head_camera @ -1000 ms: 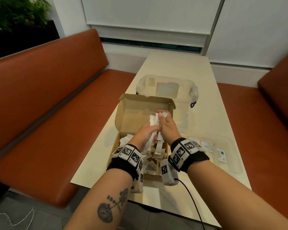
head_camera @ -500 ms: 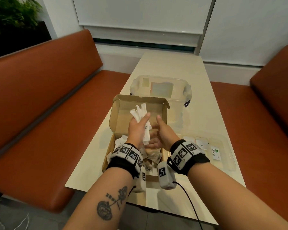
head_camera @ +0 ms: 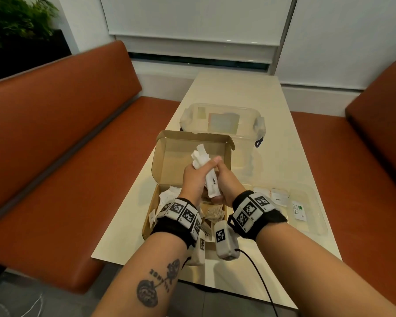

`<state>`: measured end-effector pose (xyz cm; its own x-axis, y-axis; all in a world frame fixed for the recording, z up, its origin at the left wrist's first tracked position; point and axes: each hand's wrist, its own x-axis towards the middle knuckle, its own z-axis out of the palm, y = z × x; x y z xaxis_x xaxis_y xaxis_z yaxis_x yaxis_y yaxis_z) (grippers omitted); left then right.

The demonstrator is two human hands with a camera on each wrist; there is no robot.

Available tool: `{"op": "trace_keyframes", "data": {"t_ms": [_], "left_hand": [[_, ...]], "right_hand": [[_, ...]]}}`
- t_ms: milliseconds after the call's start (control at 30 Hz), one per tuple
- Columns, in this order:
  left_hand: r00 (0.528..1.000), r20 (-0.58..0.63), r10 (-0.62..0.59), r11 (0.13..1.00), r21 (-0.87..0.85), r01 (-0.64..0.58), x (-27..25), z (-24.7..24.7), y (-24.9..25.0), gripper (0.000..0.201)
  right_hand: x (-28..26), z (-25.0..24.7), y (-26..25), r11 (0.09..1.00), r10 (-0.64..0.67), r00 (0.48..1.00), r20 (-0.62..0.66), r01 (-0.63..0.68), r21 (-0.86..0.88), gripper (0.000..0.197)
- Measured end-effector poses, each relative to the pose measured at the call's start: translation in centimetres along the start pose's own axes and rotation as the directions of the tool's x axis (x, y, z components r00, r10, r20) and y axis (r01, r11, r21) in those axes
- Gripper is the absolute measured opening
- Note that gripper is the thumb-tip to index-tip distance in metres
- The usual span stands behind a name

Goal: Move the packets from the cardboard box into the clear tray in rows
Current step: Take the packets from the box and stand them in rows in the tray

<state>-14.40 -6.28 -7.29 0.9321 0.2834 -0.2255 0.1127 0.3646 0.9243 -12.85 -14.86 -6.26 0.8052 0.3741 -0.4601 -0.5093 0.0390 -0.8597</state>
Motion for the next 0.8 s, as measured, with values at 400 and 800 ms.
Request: {"op": "trace_keyframes", "data": {"t_ms": [400,800], "left_hand": [[0.990,-0.143,-0.010,0.991,-0.132,-0.009,1.1,-0.8,-0.3,0.042],[0.997,-0.039,-0.064,0.990,-0.132,0.058,0.6,1.0,-0.3,0.027]], "right_hand": [[-0.6,-0.8,-0.4,1.000,-0.014,0.999,-0.036,0.013,-0.020,0.045],[-0.2,-1.3,-0.3,0.964,-0.153,0.986,-0.073,0.133,-0.229,0.042]]}}
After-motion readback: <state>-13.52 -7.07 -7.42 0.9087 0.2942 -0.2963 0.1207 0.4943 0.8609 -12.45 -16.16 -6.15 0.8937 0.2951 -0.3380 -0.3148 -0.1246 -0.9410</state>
